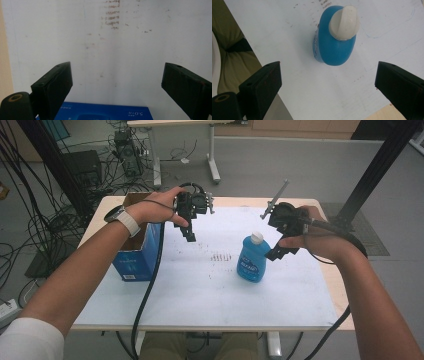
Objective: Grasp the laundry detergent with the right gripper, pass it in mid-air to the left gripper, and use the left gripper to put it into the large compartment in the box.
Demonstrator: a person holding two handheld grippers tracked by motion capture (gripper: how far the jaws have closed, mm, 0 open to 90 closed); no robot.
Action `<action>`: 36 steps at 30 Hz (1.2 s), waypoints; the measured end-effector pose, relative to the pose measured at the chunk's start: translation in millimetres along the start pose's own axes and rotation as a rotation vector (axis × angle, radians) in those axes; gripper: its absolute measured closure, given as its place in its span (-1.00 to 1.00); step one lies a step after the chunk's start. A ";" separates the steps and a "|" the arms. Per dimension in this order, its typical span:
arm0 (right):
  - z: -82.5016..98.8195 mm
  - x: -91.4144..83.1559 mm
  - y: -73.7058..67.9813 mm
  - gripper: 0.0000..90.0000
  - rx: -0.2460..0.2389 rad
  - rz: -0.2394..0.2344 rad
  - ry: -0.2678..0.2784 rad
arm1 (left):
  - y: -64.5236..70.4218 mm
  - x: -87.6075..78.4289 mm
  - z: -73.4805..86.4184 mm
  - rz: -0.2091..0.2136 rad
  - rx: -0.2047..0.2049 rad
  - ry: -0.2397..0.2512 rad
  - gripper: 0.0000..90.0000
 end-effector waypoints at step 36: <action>12.2 23.4 8.1 -0.89 0.122 0.013 0.096 | 3.2 0.1 1.8 -0.007 -0.002 0.001 -0.77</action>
Point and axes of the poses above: each handheld gripper's, and its own axes: x roughly forward along the jaws, z roughly out of its underside, y roughly to its right, the point moved 4 cm from there along x, roughly forward along the jaws, and after that the axes turned 3 degrees about -y, right-handed, at the moved point
